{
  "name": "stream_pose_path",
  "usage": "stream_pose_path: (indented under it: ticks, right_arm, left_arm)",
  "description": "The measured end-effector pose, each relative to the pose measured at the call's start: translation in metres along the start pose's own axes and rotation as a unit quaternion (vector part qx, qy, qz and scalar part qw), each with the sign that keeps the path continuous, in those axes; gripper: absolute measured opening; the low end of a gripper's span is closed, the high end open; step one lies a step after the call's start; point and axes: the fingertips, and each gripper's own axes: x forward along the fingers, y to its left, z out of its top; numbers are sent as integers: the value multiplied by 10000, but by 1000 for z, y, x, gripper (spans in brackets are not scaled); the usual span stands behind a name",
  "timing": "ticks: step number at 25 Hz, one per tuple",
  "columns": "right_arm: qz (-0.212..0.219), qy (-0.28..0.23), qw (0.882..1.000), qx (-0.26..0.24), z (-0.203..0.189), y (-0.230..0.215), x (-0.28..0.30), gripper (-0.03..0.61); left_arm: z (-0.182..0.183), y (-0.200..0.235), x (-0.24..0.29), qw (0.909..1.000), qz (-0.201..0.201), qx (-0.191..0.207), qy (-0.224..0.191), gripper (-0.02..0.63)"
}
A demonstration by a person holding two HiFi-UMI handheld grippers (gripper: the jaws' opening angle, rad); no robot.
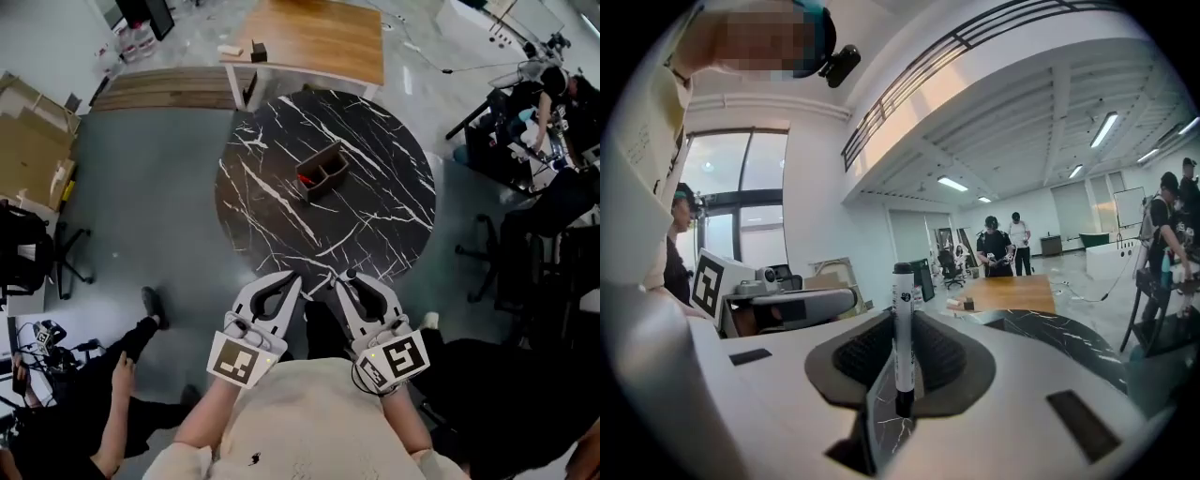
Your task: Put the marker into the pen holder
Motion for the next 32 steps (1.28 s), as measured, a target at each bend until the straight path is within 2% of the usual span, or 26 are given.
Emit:
stream_pose_path:
  ticks: [9,14,19,26,32]
  right_arm:
    - [423,-2,9991,-60,30,-117,52,83]
    - [482,-14,9988,-110,40,-158,88,83]
    - [412,25,9984,-382,46,-195,138,83]
    - [431,177,9982,-382,43,-225,206,83]
    - [348,331,9985,-260,15,-248,254,83]
  left_arm:
    - [-2,29,104,9980,624,27,30,8]
    - [-15,52,139,9972,720,-27,178,8]
    - [-32,89,172,9956,867,-13,346,8]
    - [-46,130,207,9955,774,-152,530,8]
    - [-61,165,231,9946,667,-287,741,8]
